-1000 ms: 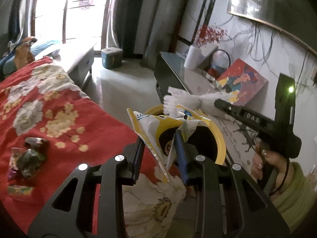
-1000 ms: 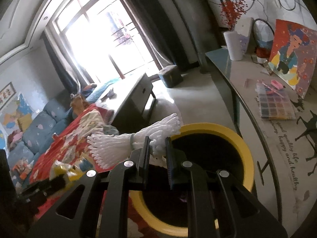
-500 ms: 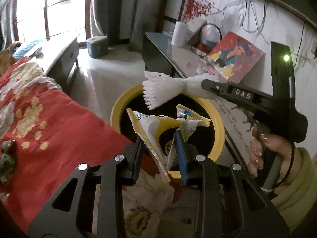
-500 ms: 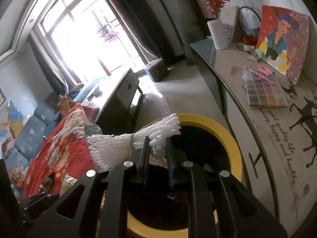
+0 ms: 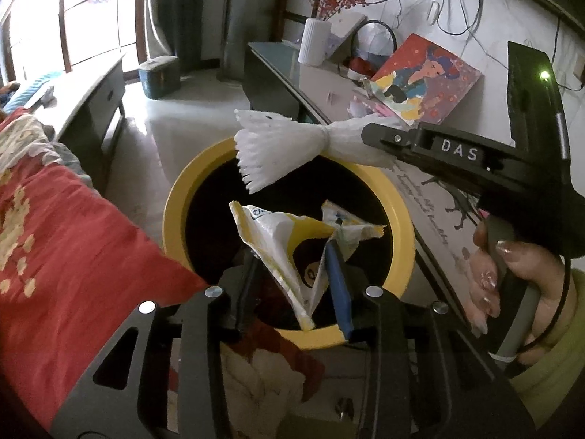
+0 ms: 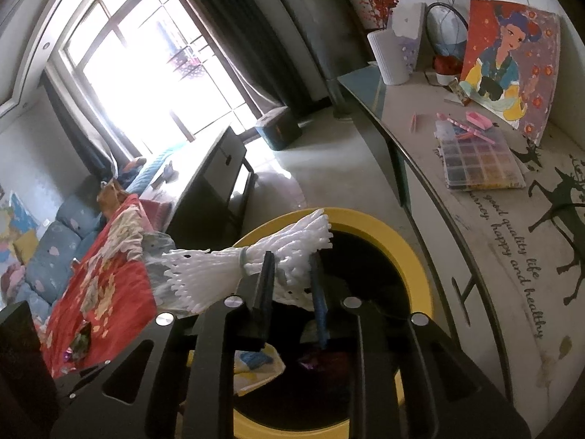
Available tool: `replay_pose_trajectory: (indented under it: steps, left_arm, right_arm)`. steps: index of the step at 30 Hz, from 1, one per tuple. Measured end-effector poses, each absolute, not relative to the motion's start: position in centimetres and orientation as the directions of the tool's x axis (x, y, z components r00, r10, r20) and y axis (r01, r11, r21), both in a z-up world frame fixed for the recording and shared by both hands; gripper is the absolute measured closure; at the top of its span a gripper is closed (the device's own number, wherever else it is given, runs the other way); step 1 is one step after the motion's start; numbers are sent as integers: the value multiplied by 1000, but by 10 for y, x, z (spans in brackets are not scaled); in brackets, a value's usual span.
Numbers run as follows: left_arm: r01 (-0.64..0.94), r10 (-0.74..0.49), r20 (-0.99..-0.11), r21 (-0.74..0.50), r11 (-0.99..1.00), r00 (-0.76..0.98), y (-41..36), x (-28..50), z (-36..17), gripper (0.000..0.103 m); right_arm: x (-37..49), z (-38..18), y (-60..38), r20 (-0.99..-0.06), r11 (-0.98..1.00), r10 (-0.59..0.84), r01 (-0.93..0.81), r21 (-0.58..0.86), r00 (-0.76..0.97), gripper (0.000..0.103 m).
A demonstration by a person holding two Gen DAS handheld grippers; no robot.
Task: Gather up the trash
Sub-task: 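Open both tools over the bin to drop the chip bag and mesh bundle, then move both open tools back over the red tube and dark wrappers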
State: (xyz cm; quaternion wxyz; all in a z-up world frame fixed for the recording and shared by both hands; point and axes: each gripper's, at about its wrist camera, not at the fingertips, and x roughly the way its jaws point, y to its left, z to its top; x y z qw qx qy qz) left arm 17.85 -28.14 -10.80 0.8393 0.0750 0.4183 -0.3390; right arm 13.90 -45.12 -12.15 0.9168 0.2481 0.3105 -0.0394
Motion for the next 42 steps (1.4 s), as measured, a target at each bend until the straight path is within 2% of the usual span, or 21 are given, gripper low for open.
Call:
replay_pose_trajectory:
  steps: [3, 5, 9, 11, 14, 18, 24, 42]
  left_arm:
    - [621, -510, -744, -166, 766, 431, -278, 180, -106, 65]
    - [612, -514, -737, -174, 772, 439, -276, 181, -103, 51]
    - [583, -519, -719, -195, 789, 463, -267, 183, -95, 38]
    - [563, -518, -709, -205, 800, 479, -260, 183, -89, 20]
    - [536, -517, -691, -218, 816, 506, -250, 183, -81, 11]
    - [500, -502, -674, -221, 837, 542, -238, 182, -72, 11]
    - [461, -486, -650, -227, 858, 584, -219, 176, -60, 11]
    - [349, -420, -584, -238, 907, 695, -151, 154, -32, 11]
  right_arm:
    - [139, -121, -451, -590, 875, 78, 229, 427, 803, 70]
    - [140, -122, -451, -593, 877, 80, 227, 424, 802, 63]
    - [139, -120, -451, -592, 879, 69, 232, 417, 803, 55]
    - [138, -118, -451, -591, 880, 62, 235, 412, 804, 49]
    - [136, -114, -448, -588, 889, 42, 239, 392, 808, 42]
    - [134, -106, -443, -578, 903, 12, 239, 357, 816, 29]
    - [128, -91, -430, -551, 923, -7, 218, 318, 834, 21]
    - [121, -63, -375, -515, 958, 59, 96, 269, 855, 16]
